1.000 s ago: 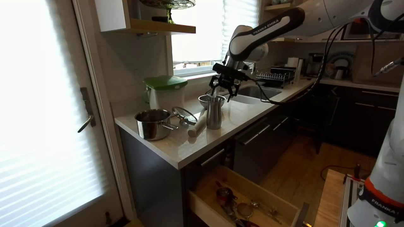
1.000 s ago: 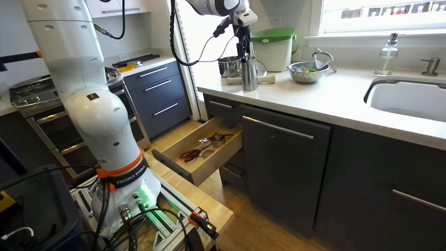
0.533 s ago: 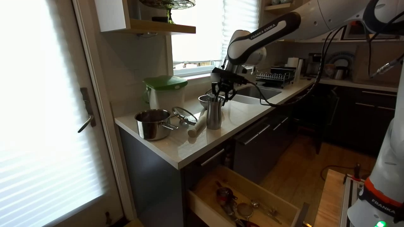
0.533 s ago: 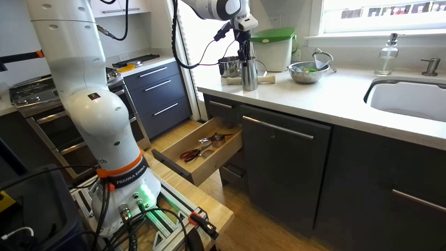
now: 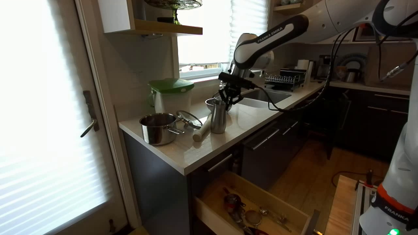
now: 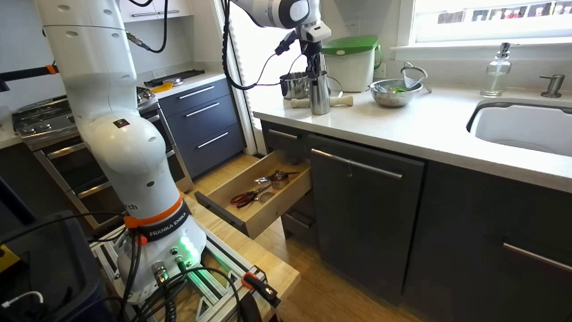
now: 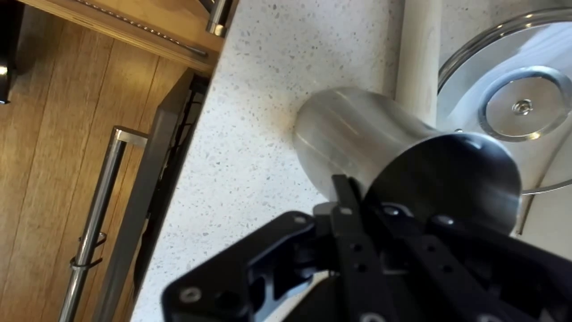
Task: Move the silver vessel backwards
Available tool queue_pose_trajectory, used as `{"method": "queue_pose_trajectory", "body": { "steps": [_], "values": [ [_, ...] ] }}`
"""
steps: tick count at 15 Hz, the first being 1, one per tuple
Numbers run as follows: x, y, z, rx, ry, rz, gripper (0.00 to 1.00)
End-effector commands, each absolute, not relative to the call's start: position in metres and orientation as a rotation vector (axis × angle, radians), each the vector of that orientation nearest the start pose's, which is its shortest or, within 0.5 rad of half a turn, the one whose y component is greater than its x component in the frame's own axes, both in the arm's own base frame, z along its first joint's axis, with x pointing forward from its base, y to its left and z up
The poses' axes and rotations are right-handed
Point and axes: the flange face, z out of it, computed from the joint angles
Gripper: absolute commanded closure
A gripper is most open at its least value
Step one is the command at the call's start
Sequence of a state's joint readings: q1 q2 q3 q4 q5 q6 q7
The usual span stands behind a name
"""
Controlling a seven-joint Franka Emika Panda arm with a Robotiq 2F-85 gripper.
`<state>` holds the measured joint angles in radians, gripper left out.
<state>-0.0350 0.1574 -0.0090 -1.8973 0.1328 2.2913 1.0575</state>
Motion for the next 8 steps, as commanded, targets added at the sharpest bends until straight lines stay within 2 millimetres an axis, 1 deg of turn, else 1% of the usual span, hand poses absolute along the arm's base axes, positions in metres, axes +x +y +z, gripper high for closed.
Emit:
{"method": "queue_pose_trajectory", "body": {
  "steps": [1,3,6,7,8],
  "values": [
    [0.616,-0.032,0.455,-2.426,1.625,-0.22,0.99],
    [0.61,-0.044,0.463,-2.416,1.651,-0.225,0.99],
    [0.599,-0.074,0.489,-2.338,1.7,-0.275,0.99],
    [0.598,-0.085,0.502,-2.277,1.713,-0.308,0.99],
    [0.597,-0.094,0.51,-2.229,1.717,-0.324,0.99]
  ]
}}
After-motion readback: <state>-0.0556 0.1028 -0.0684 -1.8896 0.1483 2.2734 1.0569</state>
